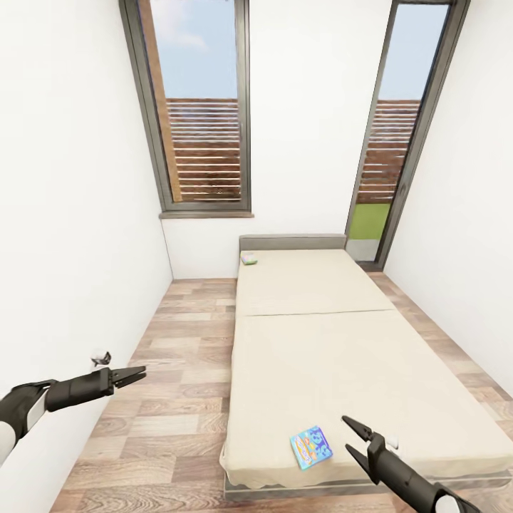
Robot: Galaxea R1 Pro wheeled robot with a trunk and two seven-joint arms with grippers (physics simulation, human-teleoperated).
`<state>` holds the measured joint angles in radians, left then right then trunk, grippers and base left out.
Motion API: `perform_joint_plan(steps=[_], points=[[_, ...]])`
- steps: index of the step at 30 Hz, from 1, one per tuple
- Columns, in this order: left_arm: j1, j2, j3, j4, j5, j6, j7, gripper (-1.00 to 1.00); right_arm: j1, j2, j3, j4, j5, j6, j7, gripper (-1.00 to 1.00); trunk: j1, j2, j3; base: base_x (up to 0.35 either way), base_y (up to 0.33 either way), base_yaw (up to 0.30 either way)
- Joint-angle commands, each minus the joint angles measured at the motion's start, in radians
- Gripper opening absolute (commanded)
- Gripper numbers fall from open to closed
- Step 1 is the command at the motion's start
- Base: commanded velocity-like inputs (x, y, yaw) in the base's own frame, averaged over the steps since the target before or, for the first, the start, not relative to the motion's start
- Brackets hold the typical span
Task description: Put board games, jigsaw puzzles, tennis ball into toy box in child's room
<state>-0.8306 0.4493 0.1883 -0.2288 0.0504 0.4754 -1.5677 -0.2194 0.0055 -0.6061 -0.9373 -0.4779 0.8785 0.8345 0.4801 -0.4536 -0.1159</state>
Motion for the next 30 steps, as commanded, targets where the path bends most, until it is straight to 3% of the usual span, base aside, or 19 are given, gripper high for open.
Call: perform_joint_plan(steps=[1,7,10,18,25,30], points=[[-0.001,0.000,-0.004,0.000,0.005,0.011,-0.003,1.00,-0.001,0.001,-0.003,0.003,0.001,0.004,0.003,1.00,0.004,-0.009,-0.005,0.000,0.000,0.000],[-0.001,-0.002,-0.002,-0.004,0.007,0.021,-0.003,1.00,-0.007,0.003,-0.002,0.026,-0.002,0.001,0.002,1.00,0.027,-0.051,-0.024,0.000,0.000,0.000],[-0.002,-0.006,0.001,-0.005,0.008,0.061,-0.003,1.00,-0.011,0.004,-0.003,0.041,-0.003,-0.001,0.002,1.00,0.039,-0.072,-0.034,0.000,0.000,0.000],[-0.002,-0.068,0.001,-0.009,0.006,0.103,-0.003,1.00,-0.035,-0.002,-0.003,0.106,-0.003,-0.004,-0.023,1.00,0.070,-0.128,-0.059,0.000,0.000,0.000],[-0.002,-0.077,-0.004,-0.012,0.008,0.108,-0.003,1.00,-0.080,-0.007,-0.005,0.200,-0.003,-0.005,-0.098,1.00,0.096,-0.177,-0.081,0.000,0.000,0.000],[-0.002,-0.076,-0.004,-0.012,0.009,0.109,-0.003,1.00,-0.090,-0.009,-0.007,0.220,-0.004,-0.007,-0.110,1.00,0.116,-0.212,-0.096,0.000,0.000,0.000]])
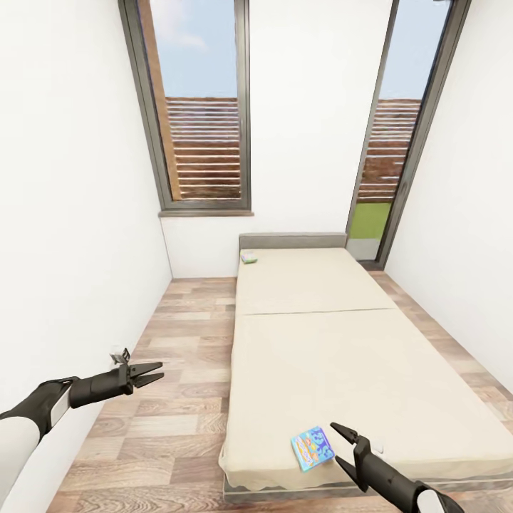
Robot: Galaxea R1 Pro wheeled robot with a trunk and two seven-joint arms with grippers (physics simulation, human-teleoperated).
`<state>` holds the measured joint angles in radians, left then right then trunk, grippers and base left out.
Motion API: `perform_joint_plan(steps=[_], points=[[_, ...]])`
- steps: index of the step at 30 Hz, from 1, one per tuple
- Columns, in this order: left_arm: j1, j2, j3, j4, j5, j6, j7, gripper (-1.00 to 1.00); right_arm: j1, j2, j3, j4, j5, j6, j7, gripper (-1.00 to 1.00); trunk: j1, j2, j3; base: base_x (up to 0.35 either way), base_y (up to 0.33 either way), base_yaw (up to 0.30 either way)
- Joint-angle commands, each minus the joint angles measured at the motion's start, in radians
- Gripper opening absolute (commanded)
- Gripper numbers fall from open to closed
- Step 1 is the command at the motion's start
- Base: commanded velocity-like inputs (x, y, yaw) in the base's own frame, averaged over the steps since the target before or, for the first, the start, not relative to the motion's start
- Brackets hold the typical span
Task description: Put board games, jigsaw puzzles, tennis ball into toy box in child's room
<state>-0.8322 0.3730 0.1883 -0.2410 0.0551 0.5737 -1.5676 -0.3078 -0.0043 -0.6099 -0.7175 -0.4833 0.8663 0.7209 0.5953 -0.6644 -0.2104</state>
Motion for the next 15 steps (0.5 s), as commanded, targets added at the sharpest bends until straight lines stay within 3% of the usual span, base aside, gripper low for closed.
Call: perform_joint_plan(steps=[1,15], points=[[-0.001,0.001,-0.004,0.000,0.004,0.011,-0.003,1.00,-0.002,0.000,-0.003,0.001,0.002,0.005,0.003,1.00,0.004,-0.009,-0.005,0.000,0.000,0.000],[-0.001,-0.003,-0.004,0.000,0.002,0.009,-0.003,1.00,-0.005,-0.004,-0.004,0.033,0.002,-0.046,-0.001,1.00,0.058,-0.107,-0.049,0.000,0.000,0.000]])
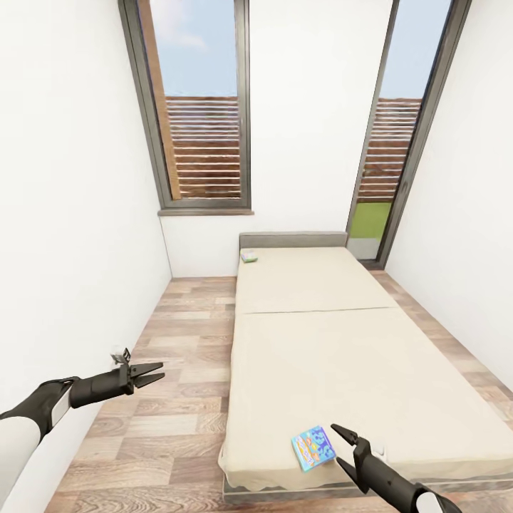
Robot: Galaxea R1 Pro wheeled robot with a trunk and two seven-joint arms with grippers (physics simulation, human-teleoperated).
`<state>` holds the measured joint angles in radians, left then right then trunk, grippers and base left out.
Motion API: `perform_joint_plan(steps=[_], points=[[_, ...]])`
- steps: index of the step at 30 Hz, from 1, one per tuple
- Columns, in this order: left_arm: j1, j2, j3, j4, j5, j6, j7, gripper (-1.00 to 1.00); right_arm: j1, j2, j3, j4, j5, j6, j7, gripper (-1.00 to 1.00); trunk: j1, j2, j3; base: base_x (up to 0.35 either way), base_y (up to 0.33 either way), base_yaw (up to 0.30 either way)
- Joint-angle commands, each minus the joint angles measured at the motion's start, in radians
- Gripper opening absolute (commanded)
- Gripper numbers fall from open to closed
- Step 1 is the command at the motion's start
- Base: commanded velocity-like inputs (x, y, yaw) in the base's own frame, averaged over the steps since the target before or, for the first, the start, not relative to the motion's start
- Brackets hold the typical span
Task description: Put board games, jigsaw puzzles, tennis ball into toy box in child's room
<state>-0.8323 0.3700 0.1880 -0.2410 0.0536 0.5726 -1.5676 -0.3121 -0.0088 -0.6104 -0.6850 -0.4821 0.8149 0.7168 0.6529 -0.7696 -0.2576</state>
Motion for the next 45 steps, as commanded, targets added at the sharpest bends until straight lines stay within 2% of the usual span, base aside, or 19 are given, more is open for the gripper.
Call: perform_joint_plan(steps=[1,16,20,23,26,29,38,45], points=[[-0.001,0.000,-0.003,0.000,0.004,0.010,-0.003,1.00,-0.001,0.000,-0.003,0.001,0.000,0.006,0.003,1.00,0.004,-0.008,-0.005,0.000,0.000,0.000],[-0.001,-0.001,-0.001,0.000,0.003,0.010,-0.003,1.00,-0.001,-0.002,-0.003,0.002,0.000,0.007,0.010,1.00,0.062,-0.113,-0.052,0.000,0.000,0.000],[-0.001,-0.001,-0.001,0.000,0.003,0.010,-0.003,1.00,0.000,-0.008,-0.030,0.002,0.001,0.009,0.008,1.00,0.077,-0.141,-0.064,0.000,0.000,0.000],[0.017,-0.016,0.003,0.017,0.004,-0.007,-0.003,1.00,-0.012,0.009,-0.034,-0.010,0.017,-0.008,-0.009,1.00,0.077,-0.141,-0.064,0.000,0.000,0.000],[0.034,-0.016,0.005,0.018,0.006,-0.023,-0.003,1.00,-0.011,0.023,-0.033,-0.008,0.034,-0.025,-0.026,1.00,0.077,-0.141,-0.064,0.000,0.000,0.000],[0.038,-0.017,0.008,0.017,0.008,-0.025,-0.003,1.00,-0.007,0.014,-0.031,-0.002,0.050,-0.042,-0.041,1.00,0.077,-0.141,-0.064,0.000,0.000,0.000],[0.042,-0.017,0.035,0.015,0.011,0.026,0.001,1.00,-0.004,0.005,-0.026,0.007,-0.001,-0.089,0.010,1.00,0.108,-0.197,-0.089,0.000,0.000,0.000],[0.044,-0.017,0.038,0.016,0.011,0.065,0.001,1.00,-0.004,0.005,-0.025,0.008,-0.039,-0.095,0.031,1.00,0.134,-0.246,-0.111,0.000,0.000,0.000]])
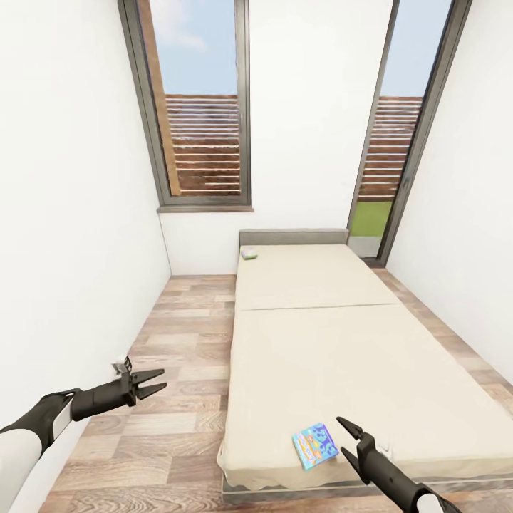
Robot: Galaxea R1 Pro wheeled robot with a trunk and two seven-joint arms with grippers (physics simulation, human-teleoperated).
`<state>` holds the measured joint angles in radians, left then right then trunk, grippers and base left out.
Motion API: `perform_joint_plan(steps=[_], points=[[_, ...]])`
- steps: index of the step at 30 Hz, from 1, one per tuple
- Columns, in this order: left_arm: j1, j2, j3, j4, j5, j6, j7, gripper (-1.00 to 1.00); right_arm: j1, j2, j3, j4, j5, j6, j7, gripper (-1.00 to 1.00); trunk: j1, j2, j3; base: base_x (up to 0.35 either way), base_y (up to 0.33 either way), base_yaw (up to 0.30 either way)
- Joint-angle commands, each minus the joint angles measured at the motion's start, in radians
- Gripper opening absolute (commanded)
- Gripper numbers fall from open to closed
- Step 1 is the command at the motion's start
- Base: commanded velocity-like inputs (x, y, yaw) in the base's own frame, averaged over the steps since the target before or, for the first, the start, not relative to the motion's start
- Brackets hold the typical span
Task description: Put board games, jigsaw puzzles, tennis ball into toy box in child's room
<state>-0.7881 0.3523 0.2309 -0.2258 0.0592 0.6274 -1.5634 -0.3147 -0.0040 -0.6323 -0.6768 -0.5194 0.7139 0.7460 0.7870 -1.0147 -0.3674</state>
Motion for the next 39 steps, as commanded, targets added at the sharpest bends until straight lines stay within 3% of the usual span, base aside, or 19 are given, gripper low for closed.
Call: perform_joint_plan(steps=[1,25,39], points=[[-0.001,0.001,-0.004,0.000,0.005,0.016,-0.003,1.00,-0.001,0.000,-0.003,0.000,-0.002,0.005,0.002,1.00,0.004,-0.008,-0.004,0.000,0.000,0.000],[0.000,0.000,-0.004,-0.001,0.004,0.034,0.001,1.00,-0.001,0.003,-0.008,0.049,-0.010,-0.009,0.001,1.00,0.096,-0.176,-0.080,0.000,0.000,0.000],[-0.001,0.000,-0.004,-0.001,0.004,0.031,-0.007,1.00,-0.006,0.002,-0.009,0.117,-0.014,-0.065,-0.067,1.00,0.150,-0.274,-0.123,0.000,0.000,0.000]])
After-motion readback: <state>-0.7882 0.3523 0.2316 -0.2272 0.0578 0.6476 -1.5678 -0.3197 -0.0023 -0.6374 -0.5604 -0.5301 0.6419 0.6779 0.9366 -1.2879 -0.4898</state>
